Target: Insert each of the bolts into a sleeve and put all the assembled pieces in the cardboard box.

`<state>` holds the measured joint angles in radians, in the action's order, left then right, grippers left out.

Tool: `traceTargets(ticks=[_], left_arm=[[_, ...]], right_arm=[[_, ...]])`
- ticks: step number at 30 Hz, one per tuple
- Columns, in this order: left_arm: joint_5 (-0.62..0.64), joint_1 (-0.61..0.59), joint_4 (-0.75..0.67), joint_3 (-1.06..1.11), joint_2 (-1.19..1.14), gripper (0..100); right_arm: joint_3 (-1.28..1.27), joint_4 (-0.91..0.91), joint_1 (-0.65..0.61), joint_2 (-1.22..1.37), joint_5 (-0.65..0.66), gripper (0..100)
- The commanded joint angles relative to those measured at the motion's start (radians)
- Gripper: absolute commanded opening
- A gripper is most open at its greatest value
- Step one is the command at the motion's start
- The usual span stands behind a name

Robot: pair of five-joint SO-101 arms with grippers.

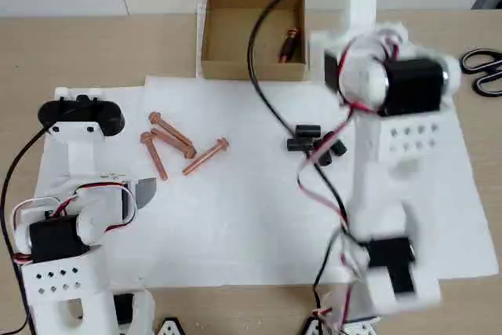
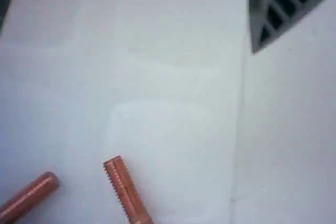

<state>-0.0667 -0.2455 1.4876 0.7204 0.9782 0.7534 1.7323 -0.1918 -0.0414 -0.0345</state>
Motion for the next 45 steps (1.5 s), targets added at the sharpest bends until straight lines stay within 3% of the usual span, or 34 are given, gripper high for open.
traceTargets(ticks=[1,7,16,23,28,35,45], left_arm=[[-0.002,-0.005,-0.009,-0.004,0.009,29],[0.000,0.000,-0.011,-0.004,0.008,29],[0.002,-0.002,-0.012,-0.002,0.008,29],[0.002,-0.003,-0.011,-0.002,0.008,29],[0.002,-0.003,-0.011,-0.002,0.008,29],[0.002,-0.002,-0.011,-0.002,0.008,29],[0.017,-0.002,-0.011,-0.002,0.003,29]], right_arm=[[-0.451,0.005,0.010,-0.274,0.012,26.3],[-0.835,-0.102,0.033,-0.401,0.012,26.3],[-0.977,-0.409,0.222,-0.320,0.006,26.5],[-1.060,-0.423,0.335,-0.298,0.012,30.9],[-1.060,-0.424,0.381,-0.288,0.012,40.6],[-1.003,-0.460,0.366,-0.143,0.086,41.9],[-0.502,-0.189,0.298,0.209,0.150,40.7]])
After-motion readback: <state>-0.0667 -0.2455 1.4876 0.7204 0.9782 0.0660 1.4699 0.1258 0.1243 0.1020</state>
